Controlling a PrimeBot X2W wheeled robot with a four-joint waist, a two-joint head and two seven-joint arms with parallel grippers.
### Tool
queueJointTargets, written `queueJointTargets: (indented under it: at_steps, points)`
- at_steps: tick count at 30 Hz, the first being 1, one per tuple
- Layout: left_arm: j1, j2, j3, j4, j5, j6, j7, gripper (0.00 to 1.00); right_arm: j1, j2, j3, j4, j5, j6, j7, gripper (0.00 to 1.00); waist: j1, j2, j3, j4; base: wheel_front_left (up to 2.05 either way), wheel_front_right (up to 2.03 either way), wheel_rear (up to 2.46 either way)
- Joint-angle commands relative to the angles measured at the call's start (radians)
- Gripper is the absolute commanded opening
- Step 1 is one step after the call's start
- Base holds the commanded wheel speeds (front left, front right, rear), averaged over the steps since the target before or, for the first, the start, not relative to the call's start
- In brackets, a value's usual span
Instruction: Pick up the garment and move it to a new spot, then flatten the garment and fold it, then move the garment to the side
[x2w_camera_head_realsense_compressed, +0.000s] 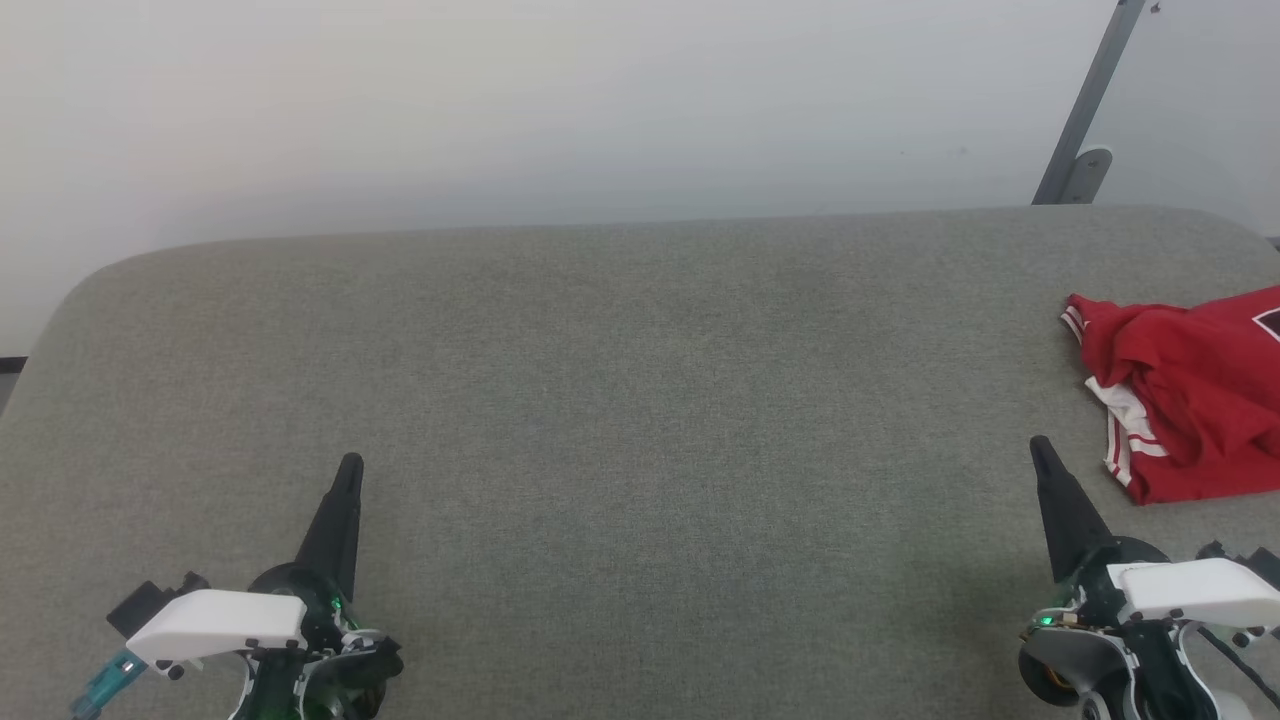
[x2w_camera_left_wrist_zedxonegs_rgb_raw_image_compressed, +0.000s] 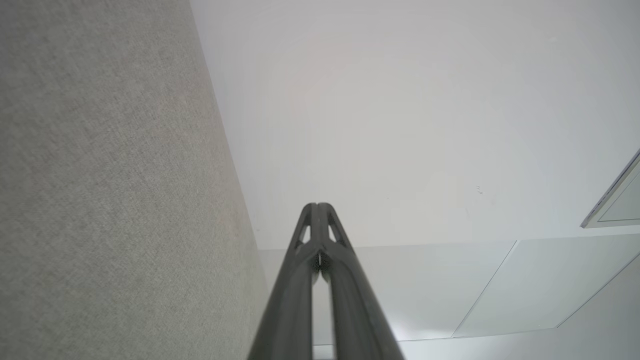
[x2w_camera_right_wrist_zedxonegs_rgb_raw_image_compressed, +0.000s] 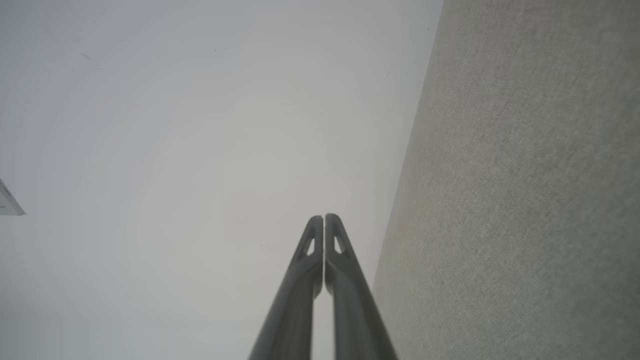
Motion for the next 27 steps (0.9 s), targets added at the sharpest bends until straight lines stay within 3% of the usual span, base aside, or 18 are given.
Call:
queueJointTargets:
  at_steps: [1, 27]
  points:
    - [-0.011, -0.002, 0.000, -0.001, -0.003, -0.003, 0.003, 0.00, -0.005, 0.004, -0.001, -0.002, 0.004, 0.000, 0.003, 0.00, 0.0000, -0.0001, 0.000, 0.000, 0.00, 0.00, 0.00]
    - [-0.011, -0.002, 0.000, -0.001, -0.003, -0.003, 0.003, 0.00, -0.005, 0.004, -0.001, -0.002, 0.004, 0.000, 0.003, 0.00, 0.0000, -0.0001, 0.000, 0.000, 0.00, 0.00, 0.00]
